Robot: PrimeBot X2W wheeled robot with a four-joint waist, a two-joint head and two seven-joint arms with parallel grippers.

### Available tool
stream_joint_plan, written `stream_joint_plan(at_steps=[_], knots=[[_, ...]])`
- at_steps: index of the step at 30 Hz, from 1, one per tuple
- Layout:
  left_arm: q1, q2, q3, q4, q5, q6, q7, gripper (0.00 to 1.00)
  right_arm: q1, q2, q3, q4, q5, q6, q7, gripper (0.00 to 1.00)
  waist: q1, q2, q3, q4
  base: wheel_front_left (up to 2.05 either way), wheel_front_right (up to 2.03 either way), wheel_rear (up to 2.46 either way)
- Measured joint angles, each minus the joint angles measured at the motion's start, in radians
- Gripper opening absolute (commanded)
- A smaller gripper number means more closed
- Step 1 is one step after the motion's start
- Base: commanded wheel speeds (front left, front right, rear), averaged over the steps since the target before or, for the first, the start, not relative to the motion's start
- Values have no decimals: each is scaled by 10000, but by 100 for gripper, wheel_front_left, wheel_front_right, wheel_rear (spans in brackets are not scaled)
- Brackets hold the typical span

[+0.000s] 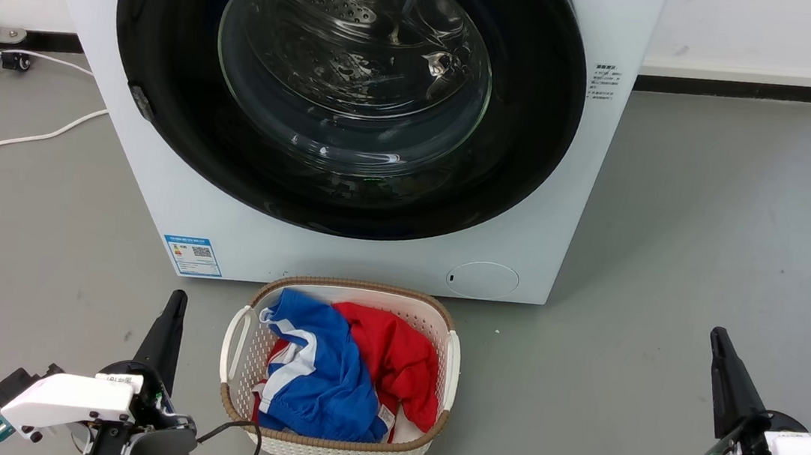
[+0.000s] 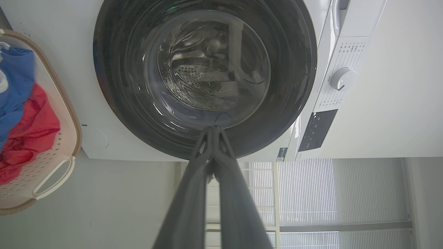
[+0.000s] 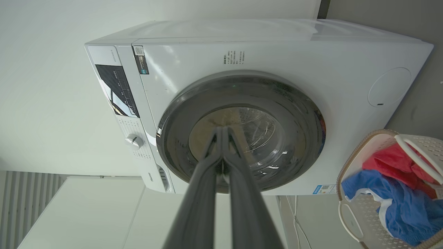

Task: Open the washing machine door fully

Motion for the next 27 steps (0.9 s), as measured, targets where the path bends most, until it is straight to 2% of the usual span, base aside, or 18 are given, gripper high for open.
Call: stream_joint_plan(at_steps=[18, 19, 27], knots=[[-1, -4, 10, 0, 12, 0, 2, 0, -2, 27, -42, 0, -46, 0, 13, 0, 0, 0, 0, 0, 0, 0, 0], [-2, -4, 10, 0, 12, 0, 2, 100, -2, 27, -44, 0, -46, 0, 15, 100, 0, 0, 0, 0, 0, 0, 0], [286, -50, -253, 132, 10, 12, -196, 100, 305, 61, 75, 130, -77, -17, -134, 100, 1, 0, 1, -5, 0, 0, 0]])
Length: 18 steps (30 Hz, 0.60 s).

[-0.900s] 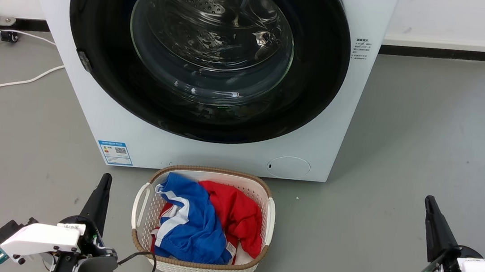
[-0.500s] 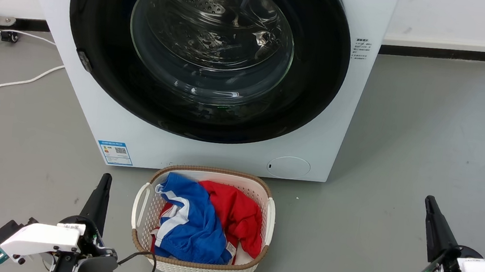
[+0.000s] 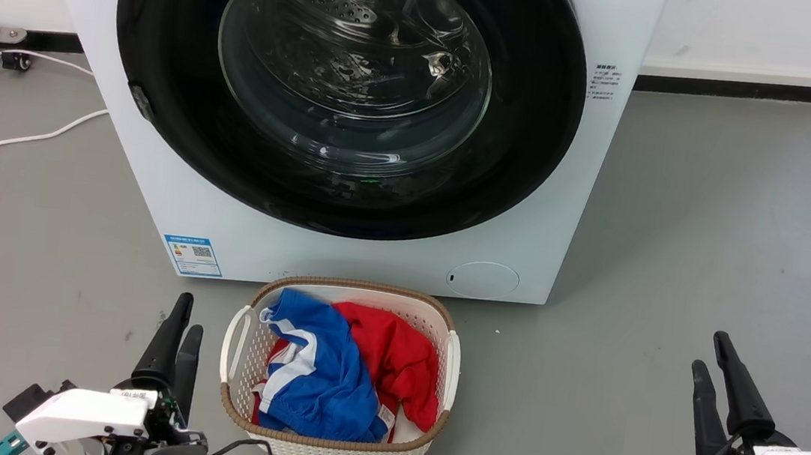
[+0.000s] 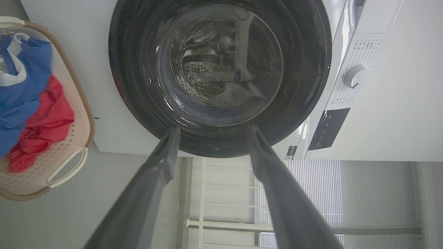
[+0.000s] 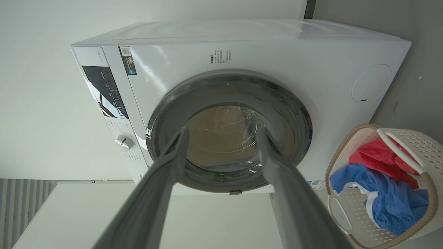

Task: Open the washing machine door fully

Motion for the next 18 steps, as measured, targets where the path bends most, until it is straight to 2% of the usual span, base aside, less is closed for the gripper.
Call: stream_joint_plan(at_steps=[8, 18], knots=[[0, 8, -454, -303, 274, 0, -420, 100, 25, 0, 245, -311, -272, 2, -314, 100, 0, 0, 2, 3, 0, 0, 0], [0, 40, -853, -616, 1127, 0, -861, 100, 63, -150, 608, -537, -1001, 2, -805, 100, 0, 0, -13, 26, 0, 0, 0]])
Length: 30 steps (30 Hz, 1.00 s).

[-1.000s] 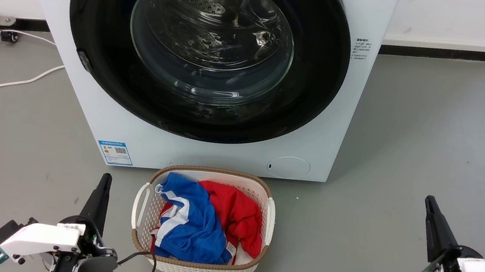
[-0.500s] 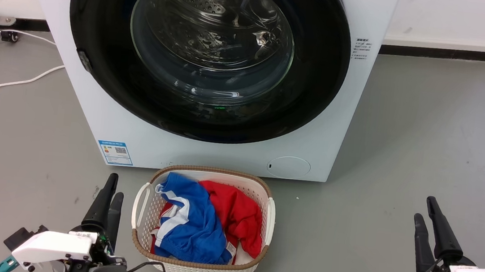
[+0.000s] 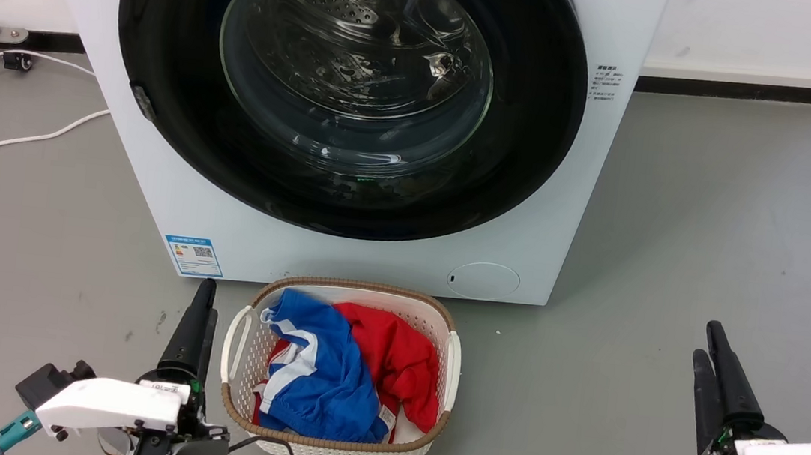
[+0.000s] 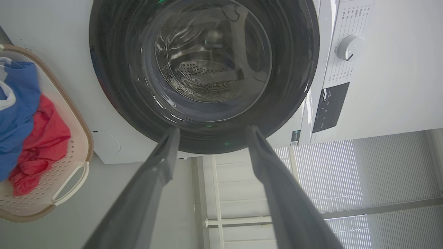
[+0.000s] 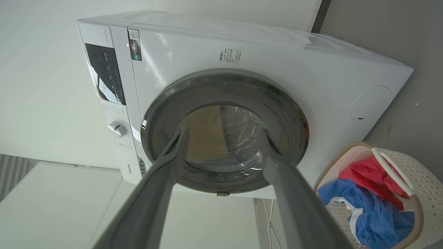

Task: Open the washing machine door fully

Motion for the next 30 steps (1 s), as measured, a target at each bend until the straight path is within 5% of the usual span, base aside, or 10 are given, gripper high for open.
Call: stream_joint_plan(at_steps=[14, 30], knots=[[98, 29, -144, -416, 2638, 0, -529, 100, -9, -238, 343, -111, -2646, 0, -571, 100, 0, 0, -32, 23, 0, 0, 0], [104, 405, -428, -502, 7718, 236, -1093, 100, -84, -138, 128, -648, -8128, 0, -479, 100, 0, 0, -24, 70, 0, 0, 0]])
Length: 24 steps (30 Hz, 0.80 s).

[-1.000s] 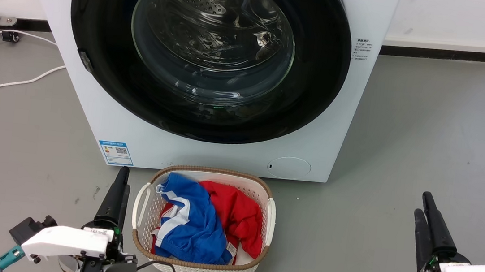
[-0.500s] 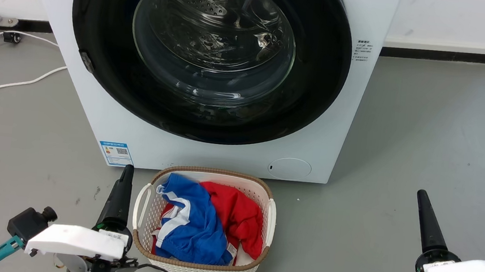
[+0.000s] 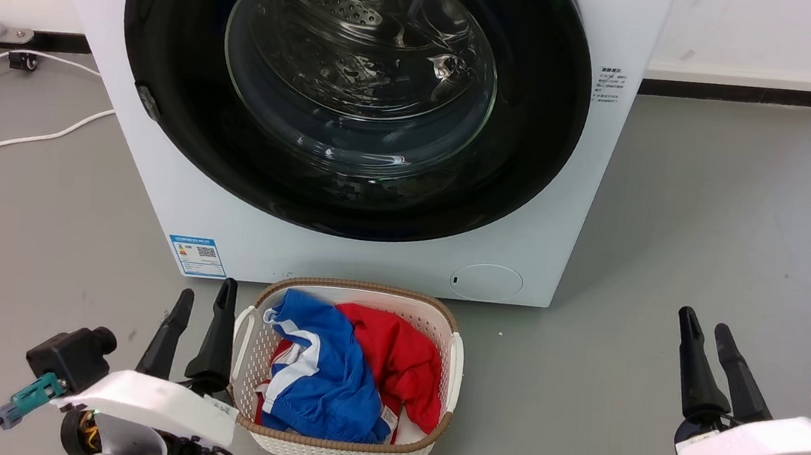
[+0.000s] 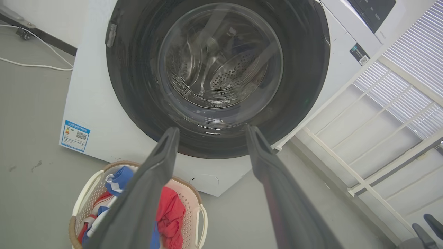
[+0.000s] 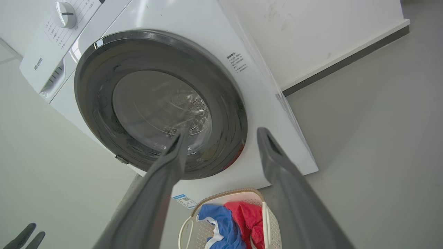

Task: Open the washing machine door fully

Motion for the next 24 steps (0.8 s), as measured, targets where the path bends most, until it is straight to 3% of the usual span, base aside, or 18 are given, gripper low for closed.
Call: stream_joint_plan(at_steps=[10, 24], knots=[[-23, 316, -357, -61, 1802, 313, -280, 100, 58, 65, -31, -284, -1615, 0, 144, 100, 0, 0, -24, 8, 0, 0, 0], [-100, 614, -675, 98, 3333, 575, -642, 100, 309, 165, -104, -673, -3467, 2, 268, 100, 0, 0, -73, 23, 0, 0, 0]])
